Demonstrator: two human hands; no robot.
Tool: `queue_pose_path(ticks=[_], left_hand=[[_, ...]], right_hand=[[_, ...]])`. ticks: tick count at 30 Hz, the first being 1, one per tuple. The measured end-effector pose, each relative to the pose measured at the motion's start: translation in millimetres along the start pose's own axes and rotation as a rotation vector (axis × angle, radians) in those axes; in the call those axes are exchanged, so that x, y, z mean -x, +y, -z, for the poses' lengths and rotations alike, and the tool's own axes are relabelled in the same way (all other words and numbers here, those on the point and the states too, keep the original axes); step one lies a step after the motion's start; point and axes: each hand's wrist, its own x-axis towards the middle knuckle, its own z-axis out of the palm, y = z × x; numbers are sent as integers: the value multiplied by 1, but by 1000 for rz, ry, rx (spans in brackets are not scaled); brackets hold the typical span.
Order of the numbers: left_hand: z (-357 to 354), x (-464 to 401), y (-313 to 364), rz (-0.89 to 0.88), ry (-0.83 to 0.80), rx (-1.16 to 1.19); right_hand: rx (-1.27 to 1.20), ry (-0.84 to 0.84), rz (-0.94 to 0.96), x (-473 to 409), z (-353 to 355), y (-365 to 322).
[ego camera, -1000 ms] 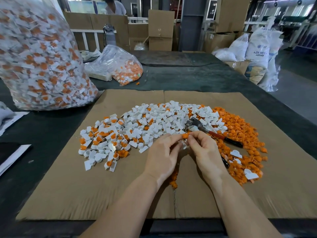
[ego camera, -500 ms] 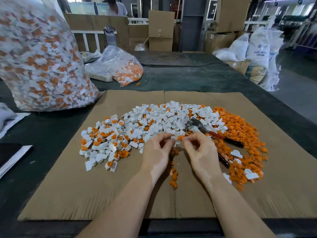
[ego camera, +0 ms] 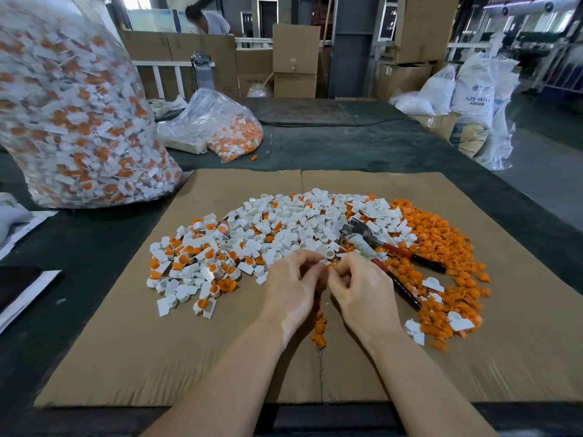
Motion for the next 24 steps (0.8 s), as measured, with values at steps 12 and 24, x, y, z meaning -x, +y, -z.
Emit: queue_pose_path(ticks=[12,24], left_hand=[[4,-3,-1,82,41,112],[5,-2,1,63,18,91]], right_hand=[[-292,-40,-1,-4,6,0],[-246,-43,54,-5,6,1]])
